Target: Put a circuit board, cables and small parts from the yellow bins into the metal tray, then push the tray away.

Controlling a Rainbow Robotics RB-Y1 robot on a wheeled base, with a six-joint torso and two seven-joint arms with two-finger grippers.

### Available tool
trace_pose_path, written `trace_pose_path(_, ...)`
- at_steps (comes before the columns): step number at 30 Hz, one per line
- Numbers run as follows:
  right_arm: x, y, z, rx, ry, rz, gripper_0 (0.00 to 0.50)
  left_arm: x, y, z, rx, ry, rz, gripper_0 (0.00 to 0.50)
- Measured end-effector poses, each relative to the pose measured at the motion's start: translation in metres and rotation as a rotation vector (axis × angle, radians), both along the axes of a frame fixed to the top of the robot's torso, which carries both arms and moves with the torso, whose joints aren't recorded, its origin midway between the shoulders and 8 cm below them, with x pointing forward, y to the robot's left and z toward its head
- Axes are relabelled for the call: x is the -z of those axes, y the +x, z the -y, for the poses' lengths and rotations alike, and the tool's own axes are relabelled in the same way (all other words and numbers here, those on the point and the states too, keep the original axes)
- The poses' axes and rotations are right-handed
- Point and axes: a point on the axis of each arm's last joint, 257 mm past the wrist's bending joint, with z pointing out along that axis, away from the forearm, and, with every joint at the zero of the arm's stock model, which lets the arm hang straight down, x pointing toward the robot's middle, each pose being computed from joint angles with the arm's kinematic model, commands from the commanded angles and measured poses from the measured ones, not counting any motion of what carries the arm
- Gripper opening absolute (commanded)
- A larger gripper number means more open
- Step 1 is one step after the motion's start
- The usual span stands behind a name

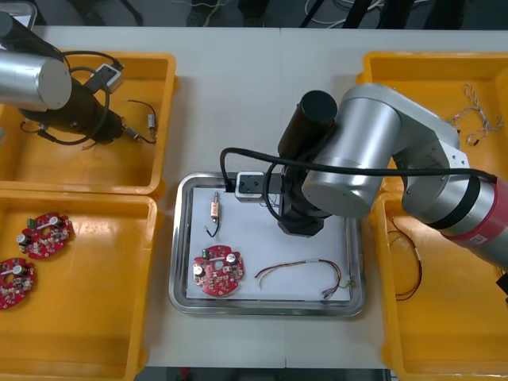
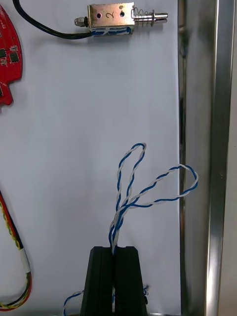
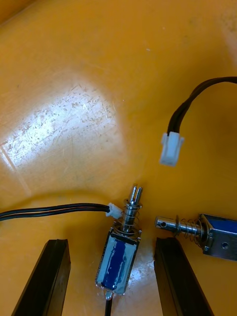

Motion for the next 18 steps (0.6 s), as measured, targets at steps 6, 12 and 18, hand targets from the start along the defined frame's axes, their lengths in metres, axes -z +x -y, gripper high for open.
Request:
trace_pose_path(6,0.024,0.001,-0.001,-0.05,-0.051,0.051,0.0,0.001,0.002,0.0,0.0,-0.003,0.013,0.5)
trace_pose_path(12,0.052,0.002,0.011,-0.056,-0.084,0.032,0.0,0.001,0.002,-0.001,0.0,-0.004,0.018,0.5)
trace_pose_path(18,0.063,0.01,0.016,-0.034,-0.067,0.03,0.0,0.001,0.003,0.0,0.0,-0.005,0.021,0.0)
